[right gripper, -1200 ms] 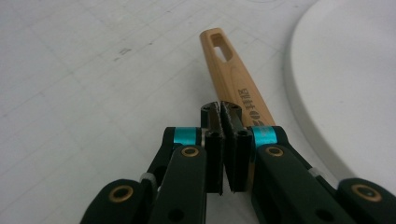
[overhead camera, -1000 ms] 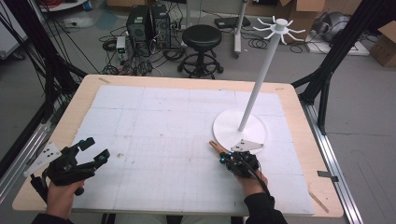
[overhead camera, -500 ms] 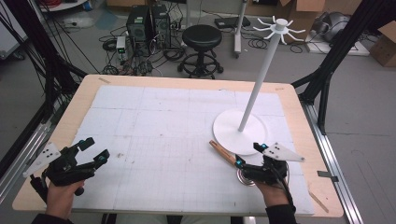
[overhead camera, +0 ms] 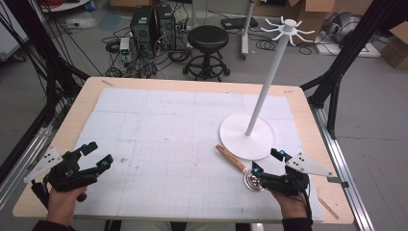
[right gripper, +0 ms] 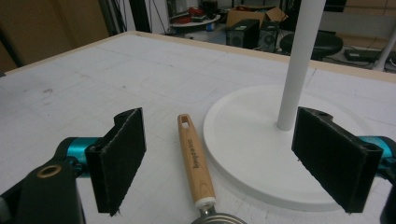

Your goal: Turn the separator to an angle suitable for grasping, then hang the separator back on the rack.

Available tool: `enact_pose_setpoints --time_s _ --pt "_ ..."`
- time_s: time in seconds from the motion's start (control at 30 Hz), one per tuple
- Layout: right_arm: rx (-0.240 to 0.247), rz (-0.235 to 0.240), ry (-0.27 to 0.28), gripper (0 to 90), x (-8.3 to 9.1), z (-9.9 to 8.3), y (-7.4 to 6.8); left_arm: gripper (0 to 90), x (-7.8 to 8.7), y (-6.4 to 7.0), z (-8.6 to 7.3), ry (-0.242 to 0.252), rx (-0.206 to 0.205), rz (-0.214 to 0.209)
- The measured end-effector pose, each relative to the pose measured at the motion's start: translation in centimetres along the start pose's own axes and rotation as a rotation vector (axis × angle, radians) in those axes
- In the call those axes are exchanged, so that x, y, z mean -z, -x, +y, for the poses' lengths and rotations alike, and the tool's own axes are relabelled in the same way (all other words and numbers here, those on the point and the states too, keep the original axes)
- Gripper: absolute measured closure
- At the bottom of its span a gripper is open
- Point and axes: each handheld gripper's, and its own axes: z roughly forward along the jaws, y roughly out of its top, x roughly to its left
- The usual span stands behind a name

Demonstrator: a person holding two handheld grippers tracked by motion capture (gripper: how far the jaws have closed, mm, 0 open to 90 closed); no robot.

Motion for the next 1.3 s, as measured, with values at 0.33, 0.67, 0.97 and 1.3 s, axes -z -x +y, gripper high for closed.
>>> enact_pose_setpoints --time_s 0.33,0.67,0.97,1.3 --pt "0.002 0.007 -0.001 16.3 -0.3 0.0 0.0 16.7 -0.1 -0.1 0.0 -0.006 0.0 0.001" --pt "0.038 0.067 -0.051 16.2 -2.3 0.6 -0.6 16.7 -0.3 0.1 -0.1 -0.02 -0.009 -0.003" --pt "0.078 0.154 -0.193 16.9 -5.9 0.4 -0.9 16.8 -0.5 0.3 -0.1 -0.028 -0.016 -0.007" --pt "0.121 0.195 -0.324 28.7 -9.9 0.0 0.0 16.8 -0.5 0.3 -0.2 -0.029 -0.013 -0.012"
